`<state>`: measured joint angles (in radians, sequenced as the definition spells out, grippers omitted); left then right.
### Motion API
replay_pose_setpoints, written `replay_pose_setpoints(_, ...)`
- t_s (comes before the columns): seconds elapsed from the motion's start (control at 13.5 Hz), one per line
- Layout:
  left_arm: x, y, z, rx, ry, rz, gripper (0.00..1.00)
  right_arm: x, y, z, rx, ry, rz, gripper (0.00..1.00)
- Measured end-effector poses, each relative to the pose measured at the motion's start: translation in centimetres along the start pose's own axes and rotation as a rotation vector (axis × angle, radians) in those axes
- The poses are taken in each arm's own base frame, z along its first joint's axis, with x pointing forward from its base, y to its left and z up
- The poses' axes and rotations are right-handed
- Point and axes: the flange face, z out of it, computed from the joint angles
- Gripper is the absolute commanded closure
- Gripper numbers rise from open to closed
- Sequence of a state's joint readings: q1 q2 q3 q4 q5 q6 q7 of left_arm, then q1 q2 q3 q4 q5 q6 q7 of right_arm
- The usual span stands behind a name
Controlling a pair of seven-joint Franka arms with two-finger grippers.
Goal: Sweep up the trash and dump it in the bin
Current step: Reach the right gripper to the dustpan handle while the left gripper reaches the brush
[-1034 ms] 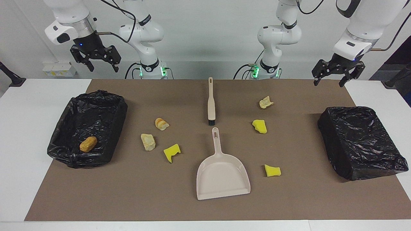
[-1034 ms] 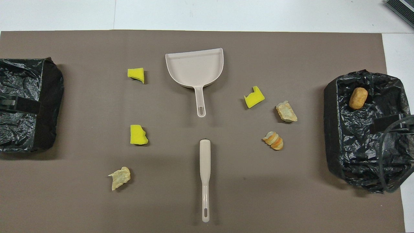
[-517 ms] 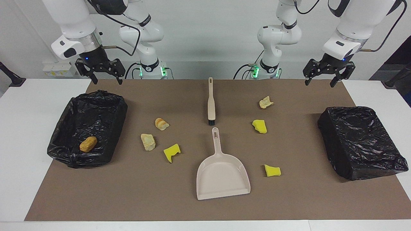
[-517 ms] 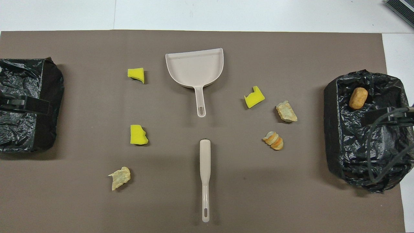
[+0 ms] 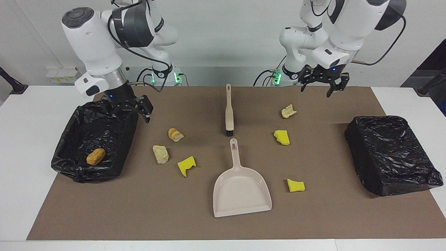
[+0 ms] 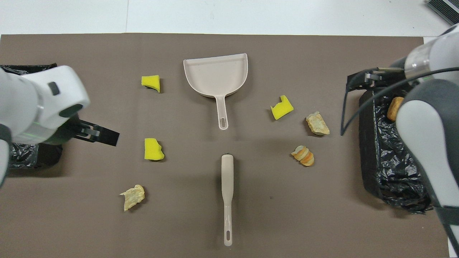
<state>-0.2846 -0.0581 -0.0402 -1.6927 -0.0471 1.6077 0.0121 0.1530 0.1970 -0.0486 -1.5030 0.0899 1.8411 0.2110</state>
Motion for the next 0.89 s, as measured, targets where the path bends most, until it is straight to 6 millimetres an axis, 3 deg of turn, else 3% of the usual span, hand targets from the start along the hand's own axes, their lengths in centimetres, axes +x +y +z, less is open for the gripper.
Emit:
replay_pose_setpoints(0.22,-0.9,8.3,5.0,-0.003,0.030,-0.028,0.00,1.4,-7.7,6.7,0.055,0.027,0.052,0.00)
replay_pose_setpoints(0.44,-3.4,16.0,9.9,-0.007,0.036,-0.077,0.00,0.9,-13.6,11.9,0.077,0.022,0.010,0.00)
replay_pose_setpoints(0.74,-7.9,24.0,17.2,-0.008,0.033,-0.087,0.00,-2.0,-21.2,16.9,0.102,0.017,0.012,0.00)
replay_pose_setpoints(0.89,-9.9,26.0,20.6,-0.009,0.036,-0.081,0.00,-3.7,-24.3,19.8,0.100,-0.001,-0.007,0.00)
